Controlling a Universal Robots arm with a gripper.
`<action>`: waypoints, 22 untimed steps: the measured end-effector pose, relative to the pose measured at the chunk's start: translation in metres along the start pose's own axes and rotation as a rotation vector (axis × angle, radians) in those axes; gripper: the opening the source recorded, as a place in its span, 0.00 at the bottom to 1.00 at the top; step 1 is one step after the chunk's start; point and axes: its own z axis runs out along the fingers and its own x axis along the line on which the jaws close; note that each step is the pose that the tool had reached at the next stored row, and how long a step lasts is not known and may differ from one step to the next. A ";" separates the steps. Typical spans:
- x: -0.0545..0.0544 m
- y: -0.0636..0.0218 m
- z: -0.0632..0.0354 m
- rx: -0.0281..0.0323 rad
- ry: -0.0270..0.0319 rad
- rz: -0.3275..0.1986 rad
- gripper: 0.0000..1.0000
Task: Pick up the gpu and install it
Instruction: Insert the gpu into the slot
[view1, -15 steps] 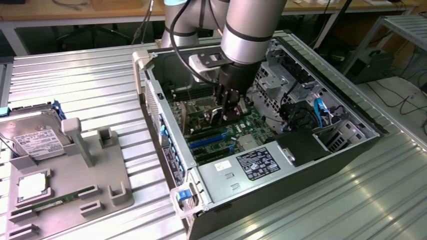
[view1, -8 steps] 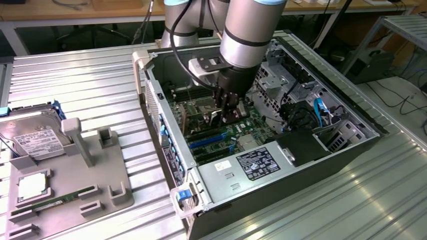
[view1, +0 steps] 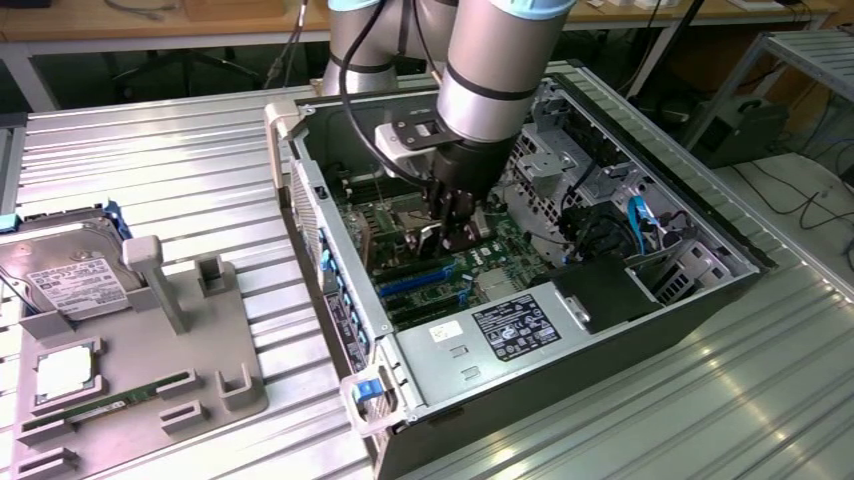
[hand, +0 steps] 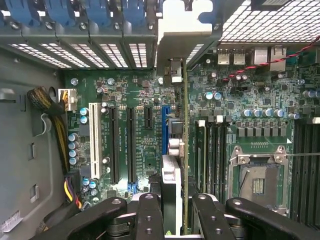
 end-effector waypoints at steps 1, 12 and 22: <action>0.000 0.0000 0.0007 -0.0001 0.0001 0.000 0.28; 0.001 0.0009 0.0099 -0.0001 0.0002 0.000 0.28; 0.002 0.0025 0.0189 -0.0002 0.0003 0.001 0.28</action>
